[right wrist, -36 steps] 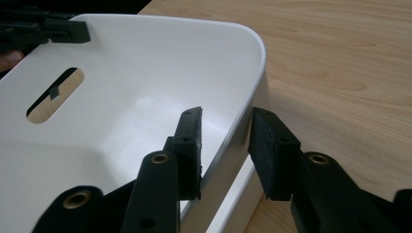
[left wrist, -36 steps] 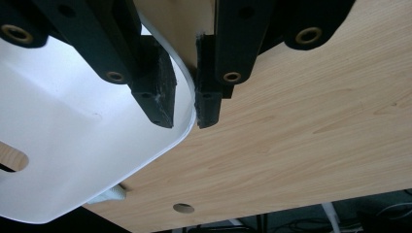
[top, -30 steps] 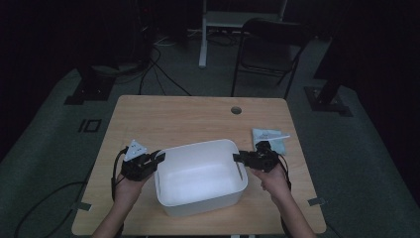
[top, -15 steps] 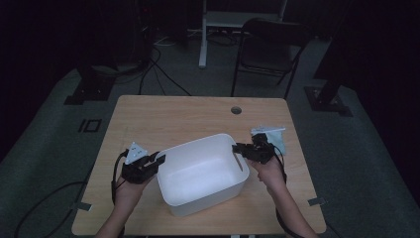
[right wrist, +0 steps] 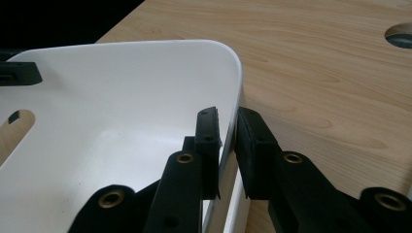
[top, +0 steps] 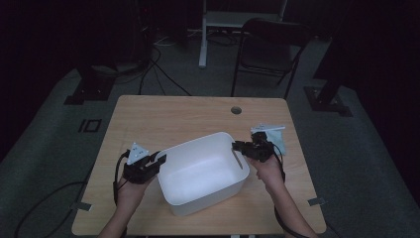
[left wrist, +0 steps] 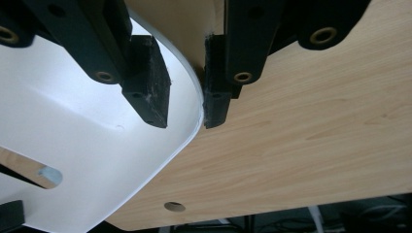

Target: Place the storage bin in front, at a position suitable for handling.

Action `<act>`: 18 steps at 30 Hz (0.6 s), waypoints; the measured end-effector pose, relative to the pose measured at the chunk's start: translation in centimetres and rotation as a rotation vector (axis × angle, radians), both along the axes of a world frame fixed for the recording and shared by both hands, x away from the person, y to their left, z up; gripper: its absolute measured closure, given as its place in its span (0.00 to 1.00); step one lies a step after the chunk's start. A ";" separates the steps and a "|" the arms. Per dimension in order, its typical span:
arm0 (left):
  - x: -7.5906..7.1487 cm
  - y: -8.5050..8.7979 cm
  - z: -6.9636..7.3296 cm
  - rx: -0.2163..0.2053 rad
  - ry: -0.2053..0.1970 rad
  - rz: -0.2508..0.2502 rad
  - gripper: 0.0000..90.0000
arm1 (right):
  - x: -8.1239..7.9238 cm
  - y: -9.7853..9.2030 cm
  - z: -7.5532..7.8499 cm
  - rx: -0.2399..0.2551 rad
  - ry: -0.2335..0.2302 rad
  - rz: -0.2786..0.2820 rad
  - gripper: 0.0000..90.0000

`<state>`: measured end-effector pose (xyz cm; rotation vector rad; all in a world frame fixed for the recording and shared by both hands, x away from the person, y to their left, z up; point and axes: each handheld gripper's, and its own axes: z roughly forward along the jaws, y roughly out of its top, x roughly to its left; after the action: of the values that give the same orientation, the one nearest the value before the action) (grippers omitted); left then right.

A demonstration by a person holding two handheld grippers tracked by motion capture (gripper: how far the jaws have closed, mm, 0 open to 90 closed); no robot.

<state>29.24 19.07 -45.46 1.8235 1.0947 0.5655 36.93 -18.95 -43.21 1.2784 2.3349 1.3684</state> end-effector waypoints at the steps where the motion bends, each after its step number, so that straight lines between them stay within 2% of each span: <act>1: 0.0 -0.1 0.0 0.002 -0.002 0.006 0.81 | 0.0 -0.1 0.0 0.006 0.004 0.005 0.87; 3: 0.0 -0.2 0.0 0.007 -0.006 0.014 0.82 | 0.0 -0.2 -0.1 0.016 0.007 0.006 0.87; 5: 0.0 -0.2 0.0 0.003 -0.007 0.023 0.83 | -0.1 -0.5 -0.1 0.049 0.014 0.013 0.82; 10: -0.1 -0.4 0.0 0.005 -0.005 0.040 0.85 | -0.5 -0.5 0.1 0.053 0.003 0.020 0.77; 11: -0.1 -0.4 0.0 0.005 -0.007 0.049 0.85 | -0.5 -0.5 0.1 0.053 0.003 0.020 0.75; 13: -0.1 -0.5 0.0 0.007 -0.008 0.053 0.86 | -0.8 -0.7 0.3 0.061 -0.004 0.021 0.59; 16: -0.1 -0.5 0.0 0.005 -0.009 0.057 0.87 | -1.1 -0.8 0.4 0.038 -0.028 -0.006 0.55; 18: -0.1 -0.5 -0.1 0.001 -0.012 0.060 0.87 | -1.3 -1.2 0.5 0.064 -0.019 -0.011 0.51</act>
<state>29.17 18.57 -45.54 1.7911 1.1447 0.6119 35.62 -20.14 -42.76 1.2873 2.2857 1.4560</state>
